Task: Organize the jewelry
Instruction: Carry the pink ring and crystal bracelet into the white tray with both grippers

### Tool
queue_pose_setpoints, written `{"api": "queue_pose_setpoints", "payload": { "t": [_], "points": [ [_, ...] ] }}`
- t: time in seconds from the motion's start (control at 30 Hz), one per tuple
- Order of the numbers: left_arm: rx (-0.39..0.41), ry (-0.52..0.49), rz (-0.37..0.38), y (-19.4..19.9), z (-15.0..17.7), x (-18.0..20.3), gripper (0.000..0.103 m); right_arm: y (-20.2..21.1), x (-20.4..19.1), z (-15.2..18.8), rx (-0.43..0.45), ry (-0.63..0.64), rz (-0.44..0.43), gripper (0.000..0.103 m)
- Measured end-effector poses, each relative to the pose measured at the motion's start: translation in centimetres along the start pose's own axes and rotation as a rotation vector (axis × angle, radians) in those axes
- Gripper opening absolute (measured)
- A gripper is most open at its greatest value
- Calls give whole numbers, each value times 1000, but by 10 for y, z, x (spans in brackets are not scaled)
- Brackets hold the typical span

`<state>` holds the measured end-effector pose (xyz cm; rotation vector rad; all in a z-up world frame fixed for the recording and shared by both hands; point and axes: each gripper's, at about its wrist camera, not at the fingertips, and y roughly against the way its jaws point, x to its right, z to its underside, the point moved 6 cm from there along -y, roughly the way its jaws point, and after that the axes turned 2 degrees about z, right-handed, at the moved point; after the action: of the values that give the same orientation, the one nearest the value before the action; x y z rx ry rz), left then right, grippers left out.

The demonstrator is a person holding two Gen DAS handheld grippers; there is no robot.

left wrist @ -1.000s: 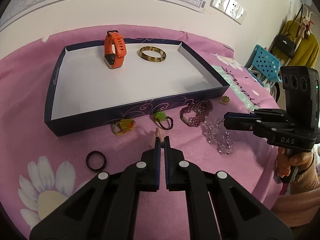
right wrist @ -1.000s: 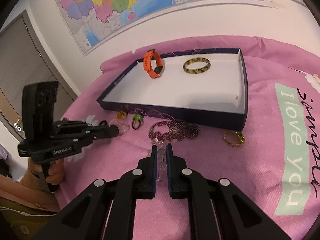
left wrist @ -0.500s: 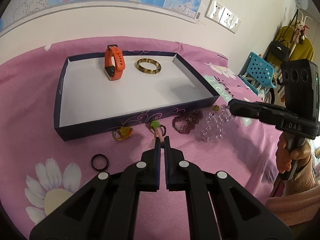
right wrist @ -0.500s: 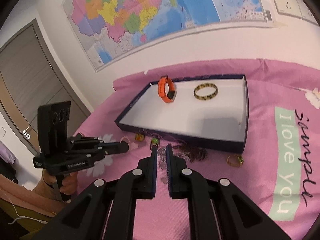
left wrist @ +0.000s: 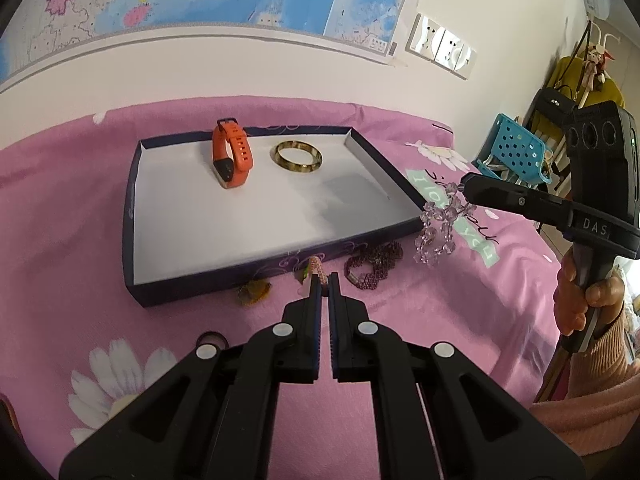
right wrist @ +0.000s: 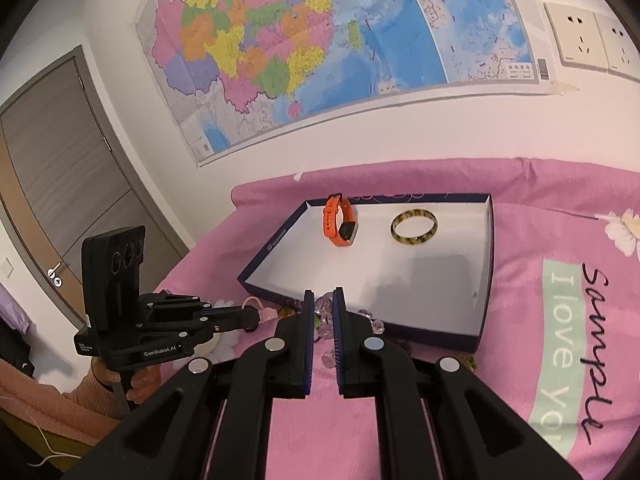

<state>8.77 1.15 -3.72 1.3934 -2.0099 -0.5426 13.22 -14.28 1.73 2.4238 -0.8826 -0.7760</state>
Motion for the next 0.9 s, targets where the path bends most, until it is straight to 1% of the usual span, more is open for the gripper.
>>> {"api": "queue_pose_setpoints", "payload": {
  "t": [0.33,0.9],
  "points": [
    [11,-6,-11,-1,-14,-6,4,-6,3,-20,17,14,5,7],
    [8,0,-58,-14,-33,-22,4,-29,20,-46,22,-2,24,7]
  ]
}}
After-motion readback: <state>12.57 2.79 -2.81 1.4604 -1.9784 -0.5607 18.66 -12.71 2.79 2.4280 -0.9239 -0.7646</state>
